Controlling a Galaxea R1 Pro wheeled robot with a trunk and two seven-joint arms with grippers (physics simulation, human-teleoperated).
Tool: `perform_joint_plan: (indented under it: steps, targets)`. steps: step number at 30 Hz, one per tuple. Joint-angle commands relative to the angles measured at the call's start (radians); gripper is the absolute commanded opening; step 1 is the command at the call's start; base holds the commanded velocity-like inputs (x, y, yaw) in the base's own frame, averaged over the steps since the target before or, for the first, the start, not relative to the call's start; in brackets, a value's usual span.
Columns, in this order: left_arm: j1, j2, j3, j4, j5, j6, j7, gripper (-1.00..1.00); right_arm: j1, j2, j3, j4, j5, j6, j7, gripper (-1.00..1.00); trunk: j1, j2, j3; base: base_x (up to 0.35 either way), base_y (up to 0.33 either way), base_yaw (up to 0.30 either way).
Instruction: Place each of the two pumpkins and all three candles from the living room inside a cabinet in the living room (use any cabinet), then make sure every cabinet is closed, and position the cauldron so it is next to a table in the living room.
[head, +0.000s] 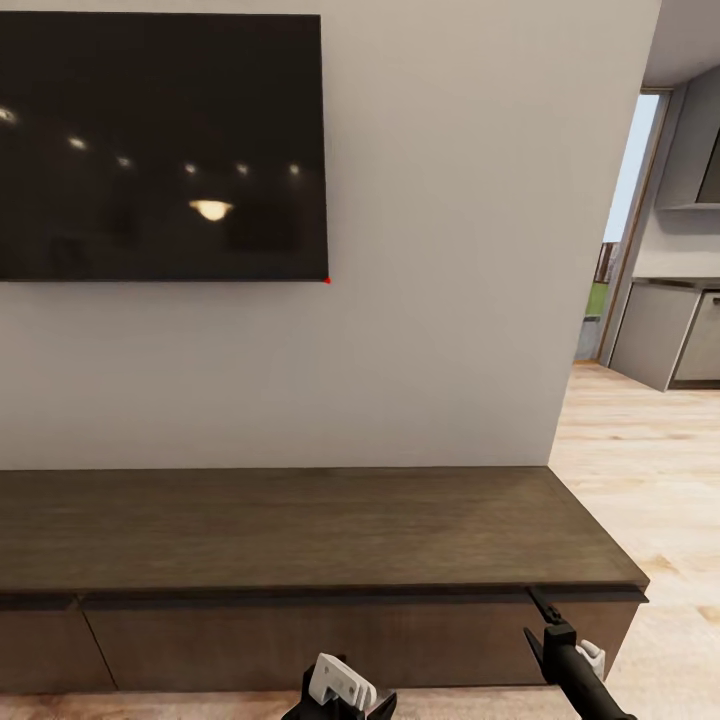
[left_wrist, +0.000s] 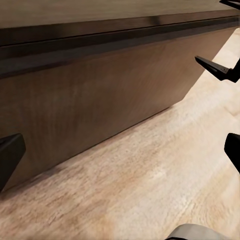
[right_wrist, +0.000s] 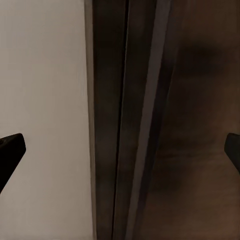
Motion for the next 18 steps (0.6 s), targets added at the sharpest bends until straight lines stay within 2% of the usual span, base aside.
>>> perform_joint_plan:
  steps: [1, 5, 9, 18]
  targets:
    - [0.0, 0.0, 0.001, -0.002, 0.005, 0.008, -0.003, 1.0, 0.0, 0.0, 0.003, 0.0, -0.01, 0.009, 0.001, 1.0, 0.0, 0.0, -0.001, 0.0, 0.0, 0.0]
    - [0.0, 0.0, 0.001, -0.001, 0.004, 0.008, -0.002, 1.0, 0.0, 0.0, 0.004, -0.001, -0.009, 0.009, 0.002, 1.0, 0.0, 0.0, -0.001, 0.0, 0.0, 0.0]
    - [0.0, 0.0, 0.001, 0.0, 0.004, 0.007, -0.002, 1.0, 0.0, 0.0, 0.004, -0.001, 0.003, 0.009, 0.004, 1.0, 0.002, -0.001, -0.016, 0.0, 0.0, 0.0]
    - [0.0, 0.0, 0.001, 0.001, 0.002, 0.007, -0.001, 1.0, 0.001, 0.0, 0.003, -0.001, 0.016, 0.003, 0.01, 1.0, 0.002, -0.001, -0.016, 0.0, 0.0, 0.0]
